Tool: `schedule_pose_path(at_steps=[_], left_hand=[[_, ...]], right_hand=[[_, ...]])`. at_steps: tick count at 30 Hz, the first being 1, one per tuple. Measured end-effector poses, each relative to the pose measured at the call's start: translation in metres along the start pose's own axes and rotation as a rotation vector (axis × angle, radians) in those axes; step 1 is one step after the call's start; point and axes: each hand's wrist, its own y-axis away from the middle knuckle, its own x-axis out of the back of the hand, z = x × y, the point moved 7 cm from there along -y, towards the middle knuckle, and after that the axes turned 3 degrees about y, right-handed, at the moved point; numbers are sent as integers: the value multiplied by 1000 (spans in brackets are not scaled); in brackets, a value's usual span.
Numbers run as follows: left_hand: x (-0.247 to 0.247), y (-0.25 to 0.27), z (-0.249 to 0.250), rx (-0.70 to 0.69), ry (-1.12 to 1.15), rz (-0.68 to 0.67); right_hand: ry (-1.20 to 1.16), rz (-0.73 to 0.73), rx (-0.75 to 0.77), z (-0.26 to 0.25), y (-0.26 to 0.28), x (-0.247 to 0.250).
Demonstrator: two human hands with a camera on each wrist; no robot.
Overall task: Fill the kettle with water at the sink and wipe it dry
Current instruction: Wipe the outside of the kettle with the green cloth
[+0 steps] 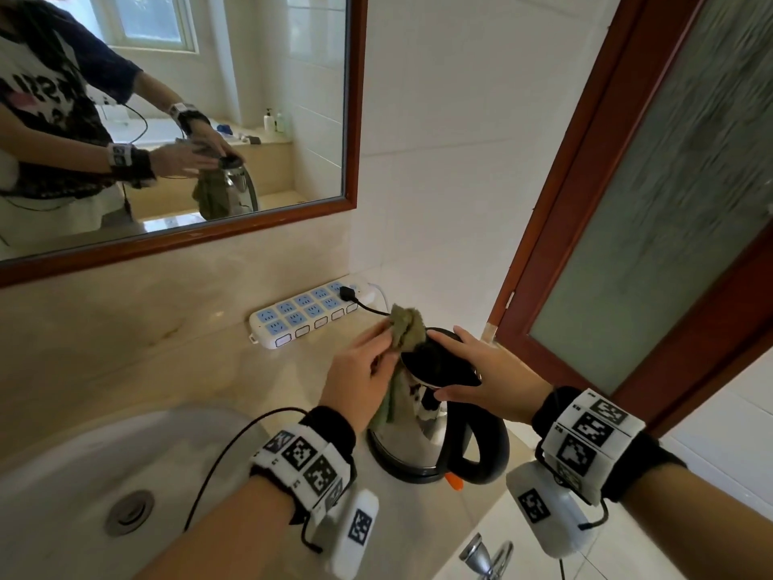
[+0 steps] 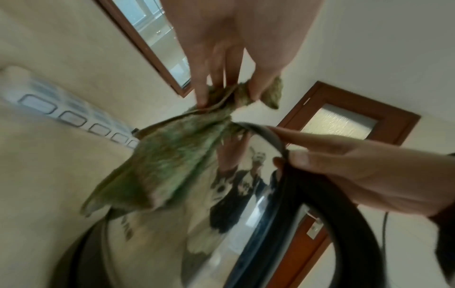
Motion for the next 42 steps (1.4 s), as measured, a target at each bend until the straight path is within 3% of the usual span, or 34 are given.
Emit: schedule_pose_path(at_steps=[2, 3, 5, 7, 9, 15, 22, 26, 31, 35, 42], left_hand=[[-16, 12, -12, 201, 107, -128], [-22, 20, -18, 327, 271, -135], [-25, 31, -29, 567, 589, -41], [-24, 34, -41, 679, 706, 86], [-23, 33, -46, 657, 715, 152], [-28, 50, -70, 579, 696, 140], [-40, 86, -100, 536, 389, 124], [-23, 66, -70, 349, 389, 121], [3, 22, -32, 102, 223, 67], [-25, 41, -47, 135, 108, -100], [-53, 83, -100, 334, 129, -53]], right_hand=[[10, -2, 5, 2, -1, -1], [16, -5, 1, 3, -2, -1], [17, -4, -1, 6, -3, -1], [-1, -9, -1, 7, -3, -2], [-7, -6, 8, 7, -4, -3], [-35, 21, 31, 12, -8, -6], [-72, 23, 21, 16, -9, -9], [-55, 7, 15, 13, -8, -7], [-60, -16, 9, 13, -8, -7], [-72, -4, 9, 13, -6, -5], [-85, 19, 27, 16, -9, -8]])
